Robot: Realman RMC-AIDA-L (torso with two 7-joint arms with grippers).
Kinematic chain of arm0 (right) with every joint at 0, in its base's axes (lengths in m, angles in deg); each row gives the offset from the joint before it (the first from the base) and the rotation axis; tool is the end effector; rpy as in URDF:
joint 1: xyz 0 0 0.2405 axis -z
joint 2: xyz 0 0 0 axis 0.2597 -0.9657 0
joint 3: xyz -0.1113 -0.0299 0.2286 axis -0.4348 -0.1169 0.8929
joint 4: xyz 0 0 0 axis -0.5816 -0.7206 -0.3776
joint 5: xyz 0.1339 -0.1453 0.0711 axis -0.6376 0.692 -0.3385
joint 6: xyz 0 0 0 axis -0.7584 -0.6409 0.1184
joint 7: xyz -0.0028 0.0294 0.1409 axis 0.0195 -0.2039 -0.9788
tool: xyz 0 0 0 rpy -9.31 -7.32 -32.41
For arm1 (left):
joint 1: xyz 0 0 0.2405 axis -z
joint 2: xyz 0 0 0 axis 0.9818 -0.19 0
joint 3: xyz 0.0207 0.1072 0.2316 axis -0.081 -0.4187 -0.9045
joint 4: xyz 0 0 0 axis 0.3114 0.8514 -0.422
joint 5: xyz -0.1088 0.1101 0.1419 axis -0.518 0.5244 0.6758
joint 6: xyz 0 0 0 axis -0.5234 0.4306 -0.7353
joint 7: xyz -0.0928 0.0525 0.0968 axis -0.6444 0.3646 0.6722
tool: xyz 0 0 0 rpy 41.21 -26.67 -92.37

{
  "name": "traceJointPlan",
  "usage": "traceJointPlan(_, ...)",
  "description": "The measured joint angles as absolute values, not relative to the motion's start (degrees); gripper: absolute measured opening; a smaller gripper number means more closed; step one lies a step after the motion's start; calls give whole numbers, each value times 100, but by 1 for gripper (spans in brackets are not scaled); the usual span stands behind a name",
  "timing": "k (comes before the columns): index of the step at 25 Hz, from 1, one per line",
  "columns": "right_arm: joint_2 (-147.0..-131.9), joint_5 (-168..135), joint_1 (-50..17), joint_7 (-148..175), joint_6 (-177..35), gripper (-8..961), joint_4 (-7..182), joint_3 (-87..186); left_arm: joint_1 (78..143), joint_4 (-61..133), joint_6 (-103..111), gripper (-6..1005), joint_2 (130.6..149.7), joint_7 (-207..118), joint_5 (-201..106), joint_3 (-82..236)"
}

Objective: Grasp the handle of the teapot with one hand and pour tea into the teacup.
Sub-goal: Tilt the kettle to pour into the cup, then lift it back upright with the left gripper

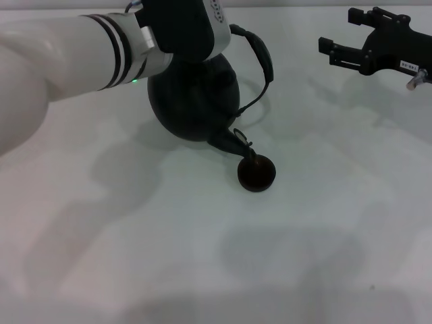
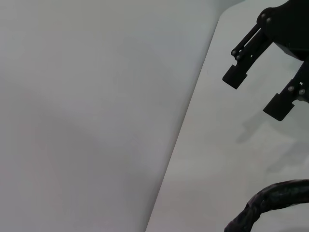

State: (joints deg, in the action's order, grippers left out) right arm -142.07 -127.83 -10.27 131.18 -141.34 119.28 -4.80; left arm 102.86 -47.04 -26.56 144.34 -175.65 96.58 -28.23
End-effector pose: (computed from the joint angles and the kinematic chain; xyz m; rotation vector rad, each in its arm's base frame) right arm 0.2856 0.3702 0.0118 -2.3472 0.4693 0.5768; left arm -0.1145 0.3602 -0.0612 -2.3917 0.2154 0.1440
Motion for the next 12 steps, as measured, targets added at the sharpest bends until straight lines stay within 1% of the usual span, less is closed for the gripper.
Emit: traceJointPlan(12,-14201,-12783,-1035,13118,-14131,845,11881,-480,10176,-4714,-2663,93,14425,-17570,9316,-2731)
